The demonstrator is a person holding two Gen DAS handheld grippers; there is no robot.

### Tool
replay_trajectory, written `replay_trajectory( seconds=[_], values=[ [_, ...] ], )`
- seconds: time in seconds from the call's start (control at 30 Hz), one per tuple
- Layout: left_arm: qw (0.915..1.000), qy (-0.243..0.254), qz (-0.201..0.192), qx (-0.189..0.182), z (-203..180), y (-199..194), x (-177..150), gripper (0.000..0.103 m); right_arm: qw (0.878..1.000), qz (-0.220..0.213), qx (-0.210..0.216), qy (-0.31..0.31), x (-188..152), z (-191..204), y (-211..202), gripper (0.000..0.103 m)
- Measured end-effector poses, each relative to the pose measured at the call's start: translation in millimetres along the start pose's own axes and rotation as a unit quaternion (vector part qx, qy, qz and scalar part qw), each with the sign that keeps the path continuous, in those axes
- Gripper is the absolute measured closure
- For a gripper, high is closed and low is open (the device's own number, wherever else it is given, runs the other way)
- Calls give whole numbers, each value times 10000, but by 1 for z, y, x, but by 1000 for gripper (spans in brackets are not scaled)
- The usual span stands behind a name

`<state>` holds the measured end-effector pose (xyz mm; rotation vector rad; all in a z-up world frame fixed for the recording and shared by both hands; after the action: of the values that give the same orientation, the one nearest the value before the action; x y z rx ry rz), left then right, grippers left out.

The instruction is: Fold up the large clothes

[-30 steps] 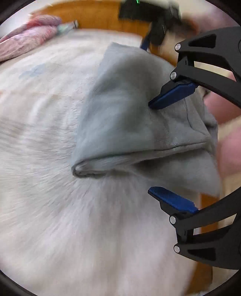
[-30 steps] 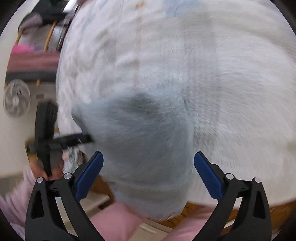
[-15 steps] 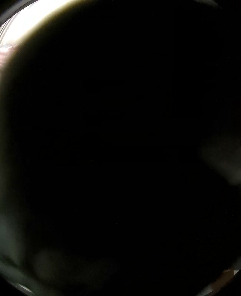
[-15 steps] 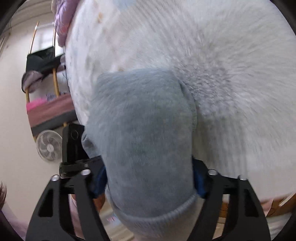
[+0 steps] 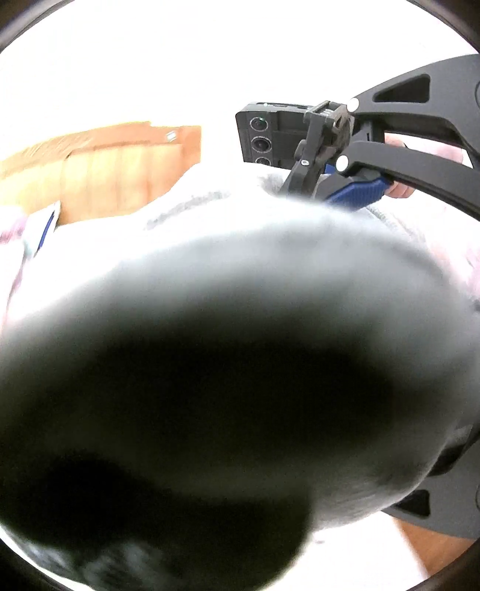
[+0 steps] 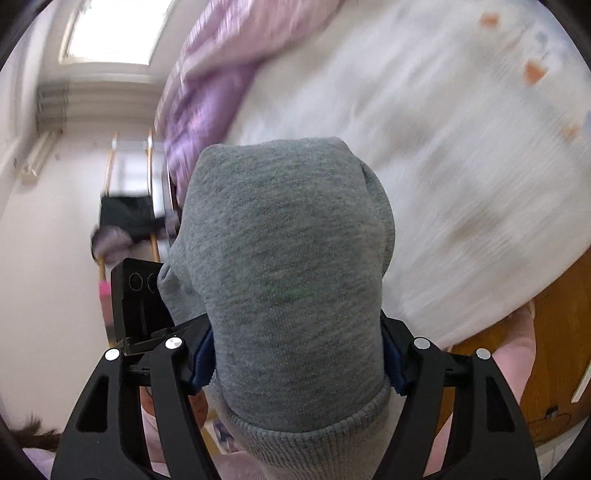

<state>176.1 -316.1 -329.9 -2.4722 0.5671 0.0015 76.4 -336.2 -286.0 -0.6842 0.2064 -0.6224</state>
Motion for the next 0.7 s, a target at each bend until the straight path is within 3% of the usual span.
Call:
replay_trajectory(
  seconds=[0.07, 0.2, 0.3, 0.43, 0.57, 0.63, 0.67, 0.7],
  values=[
    [9995, 302, -54, 75, -39, 22, 15, 26, 9991, -409, 52, 4, 30, -17, -41, 35],
    [9977, 494, -249, 395, -104, 85, 54, 26, 9985, -487, 246, 65, 92, -63, -85, 35],
    [9982, 170, -414, 411, -136, 139, 93, 26, 9994, -305, 159, -73, 162, -104, -114, 35],
    [9975, -392, -565, 178, -170, 214, 168, 26, 9988, -29, -168, -457, 263, -170, -145, 34],
    [9958, -514, -695, 310, -193, 272, 240, 26, 9977, 206, -263, -592, 367, -227, -145, 32],
    [9949, -600, -720, 383, -199, 303, 283, 26, 9972, 264, -346, -613, 406, -250, -144, 27],
    [9947, -621, -720, 381, -200, 313, 296, 25, 9965, 309, -441, -633, 430, -268, -141, 17],
    [9945, -650, -686, 452, -195, 329, 312, 14, 9957, 330, -581, -650, 446, -281, -136, 8]
  ],
)
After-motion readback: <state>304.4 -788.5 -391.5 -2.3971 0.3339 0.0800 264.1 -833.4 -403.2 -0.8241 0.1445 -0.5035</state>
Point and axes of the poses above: each gripper's, at about its wrist camera, not at the fingertips, and y roughly the way its jaws point, z to its left, x to its top, the point moved 10 cm from there along y, roughly the way its jaws point, and after that the axes turned 6 degrees about -y, right-handed, at the moved point
